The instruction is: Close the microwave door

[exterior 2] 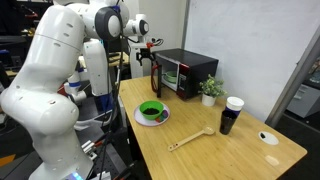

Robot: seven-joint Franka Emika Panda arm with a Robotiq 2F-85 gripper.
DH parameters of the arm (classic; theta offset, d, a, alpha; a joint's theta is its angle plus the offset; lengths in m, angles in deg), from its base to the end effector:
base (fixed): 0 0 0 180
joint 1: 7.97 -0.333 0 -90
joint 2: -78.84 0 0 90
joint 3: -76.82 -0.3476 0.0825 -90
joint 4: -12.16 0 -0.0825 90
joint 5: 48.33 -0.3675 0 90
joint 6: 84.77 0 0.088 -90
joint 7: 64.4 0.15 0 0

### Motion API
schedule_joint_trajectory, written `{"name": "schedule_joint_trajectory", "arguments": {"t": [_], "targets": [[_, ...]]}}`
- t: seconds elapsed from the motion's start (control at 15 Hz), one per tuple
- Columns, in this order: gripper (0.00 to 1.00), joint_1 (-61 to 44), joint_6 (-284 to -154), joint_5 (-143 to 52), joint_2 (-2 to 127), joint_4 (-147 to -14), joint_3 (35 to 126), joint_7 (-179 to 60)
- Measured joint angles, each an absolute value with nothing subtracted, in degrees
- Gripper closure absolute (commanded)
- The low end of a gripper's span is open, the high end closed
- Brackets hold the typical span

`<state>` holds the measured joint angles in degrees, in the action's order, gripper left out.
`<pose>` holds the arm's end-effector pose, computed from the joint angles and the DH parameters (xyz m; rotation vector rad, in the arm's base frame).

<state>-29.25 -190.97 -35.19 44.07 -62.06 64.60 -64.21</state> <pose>0.6334 0.3470 0.3828 2.8959 0.9187 -0.0086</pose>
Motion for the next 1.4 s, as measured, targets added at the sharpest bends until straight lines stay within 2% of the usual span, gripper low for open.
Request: {"name": "schedule_joint_trajectory", "arguments": {"t": [0.67, 1.4], "targets": [[0.00, -27.23, -195.83, -35.15, 50.18, -70.97, 65.56, -64.21], [0.00, -26.68, -197.68, -34.59, 51.56, -72.72, 68.82, -64.22]]}}
